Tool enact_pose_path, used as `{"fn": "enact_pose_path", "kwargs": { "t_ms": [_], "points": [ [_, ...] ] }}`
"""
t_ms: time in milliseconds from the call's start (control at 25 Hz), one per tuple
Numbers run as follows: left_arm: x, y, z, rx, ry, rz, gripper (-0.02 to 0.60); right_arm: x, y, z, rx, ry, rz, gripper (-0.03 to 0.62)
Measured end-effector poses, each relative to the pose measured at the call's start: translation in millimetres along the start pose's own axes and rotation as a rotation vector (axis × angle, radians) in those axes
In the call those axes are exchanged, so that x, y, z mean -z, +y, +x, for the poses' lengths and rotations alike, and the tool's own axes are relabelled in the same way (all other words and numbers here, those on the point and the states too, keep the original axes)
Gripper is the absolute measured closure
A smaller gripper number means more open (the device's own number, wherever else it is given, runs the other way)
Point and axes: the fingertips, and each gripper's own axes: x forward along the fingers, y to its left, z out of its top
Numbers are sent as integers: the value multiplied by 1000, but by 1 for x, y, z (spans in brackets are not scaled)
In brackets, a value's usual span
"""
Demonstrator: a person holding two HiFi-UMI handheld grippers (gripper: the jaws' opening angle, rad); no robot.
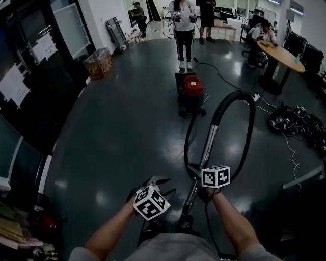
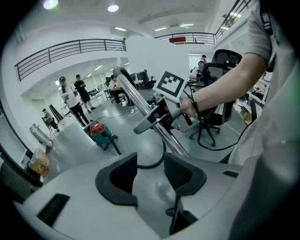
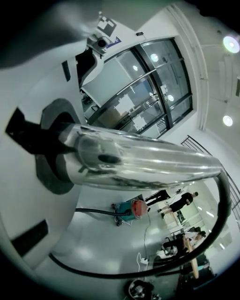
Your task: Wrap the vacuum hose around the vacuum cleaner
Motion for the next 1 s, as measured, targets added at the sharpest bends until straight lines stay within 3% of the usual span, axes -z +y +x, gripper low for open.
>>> {"fn": "enact_pose_path", "kwargs": {
  "t_ms": [160, 480, 680, 1000],
  "points": [
    [-20, 2, 11, 30, -23, 62, 394, 10, -8, -4, 29, 57, -87, 520],
    [-59, 55, 30, 92, -107, 175, 394, 22, -24, 0, 101, 237, -212, 520],
    [-90, 92, 50, 135, -166, 305, 394, 25, -43, 12, 168, 304, -209, 522],
    [-120, 133, 73, 173, -230, 583, 394, 19, -56, 30, 252, 363, -173, 530]
  ]
}}
